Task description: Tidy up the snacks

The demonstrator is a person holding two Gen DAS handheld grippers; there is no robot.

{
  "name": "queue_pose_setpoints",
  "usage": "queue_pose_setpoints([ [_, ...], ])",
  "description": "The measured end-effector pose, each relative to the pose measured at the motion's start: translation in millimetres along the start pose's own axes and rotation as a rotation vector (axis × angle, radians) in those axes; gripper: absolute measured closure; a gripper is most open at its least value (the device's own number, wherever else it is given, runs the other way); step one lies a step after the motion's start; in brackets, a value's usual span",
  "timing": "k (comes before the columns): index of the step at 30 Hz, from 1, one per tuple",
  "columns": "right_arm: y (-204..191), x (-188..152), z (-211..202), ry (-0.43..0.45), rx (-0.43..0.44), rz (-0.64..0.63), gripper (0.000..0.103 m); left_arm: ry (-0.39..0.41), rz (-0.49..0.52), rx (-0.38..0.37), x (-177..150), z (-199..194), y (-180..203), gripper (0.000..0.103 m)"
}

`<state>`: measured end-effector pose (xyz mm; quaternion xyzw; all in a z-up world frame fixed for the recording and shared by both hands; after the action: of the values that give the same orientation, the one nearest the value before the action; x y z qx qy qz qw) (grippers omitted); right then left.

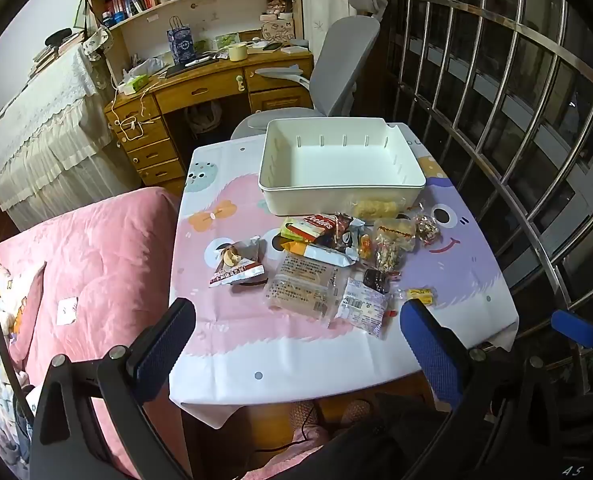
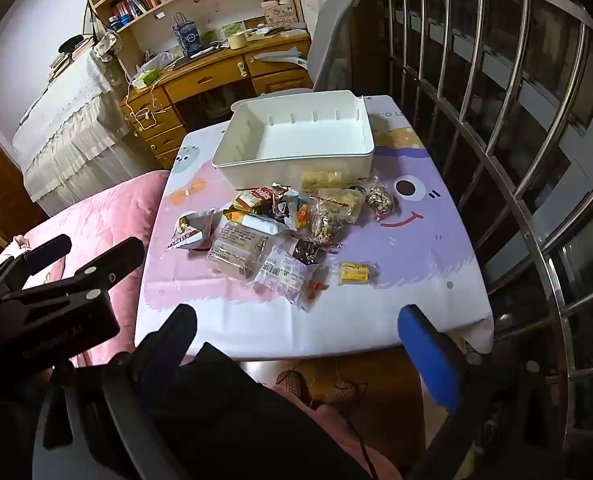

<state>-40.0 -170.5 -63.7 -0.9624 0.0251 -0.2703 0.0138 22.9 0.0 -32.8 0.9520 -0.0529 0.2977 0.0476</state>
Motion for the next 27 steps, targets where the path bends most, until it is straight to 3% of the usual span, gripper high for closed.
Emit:
queue_pose_setpoints([
  [27, 0.0, 4.0, 5.9, -0.005, 0.008, -0.003, 0.002, -0.002, -0.001, 0.004, 0.1, 0.1, 0.4, 0.001],
])
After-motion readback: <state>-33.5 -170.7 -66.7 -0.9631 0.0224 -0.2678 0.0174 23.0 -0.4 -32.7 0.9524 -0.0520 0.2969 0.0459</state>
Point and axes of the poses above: each gripper's, at about its wrist camera, not at the fingertips, and z roughly the way its jaws point, y to its right, x to its top, the point moved 4 cm from there along z, roughly the way its jaws point, and after that the axes turned 7 degrees about -x, right-handed, at the moved point
